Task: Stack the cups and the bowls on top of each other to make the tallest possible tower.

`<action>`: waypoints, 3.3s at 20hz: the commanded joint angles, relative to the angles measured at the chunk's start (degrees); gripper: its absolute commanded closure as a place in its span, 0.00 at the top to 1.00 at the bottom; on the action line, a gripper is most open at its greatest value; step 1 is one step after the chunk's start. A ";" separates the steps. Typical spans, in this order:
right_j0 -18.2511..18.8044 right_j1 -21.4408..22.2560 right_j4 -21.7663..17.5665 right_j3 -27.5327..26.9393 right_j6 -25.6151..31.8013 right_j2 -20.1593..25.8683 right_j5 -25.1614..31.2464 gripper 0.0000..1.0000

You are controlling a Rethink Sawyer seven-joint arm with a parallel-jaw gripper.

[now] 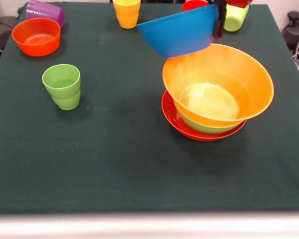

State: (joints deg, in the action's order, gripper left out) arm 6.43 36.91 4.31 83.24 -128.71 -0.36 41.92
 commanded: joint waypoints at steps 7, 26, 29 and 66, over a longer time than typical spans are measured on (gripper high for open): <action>-1.74 -2.78 1.78 -2.23 -4.77 4.80 -0.92 0.00; -3.65 -5.84 0.60 -3.11 -5.46 2.26 -6.61 1.00; -3.77 -6.20 0.43 -3.16 -5.26 2.10 -6.25 1.00; -1.08 7.34 -8.13 22.59 4.29 -1.56 -11.68 1.00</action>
State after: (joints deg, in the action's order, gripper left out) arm 2.97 44.81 1.81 99.11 -128.71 -6.45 35.14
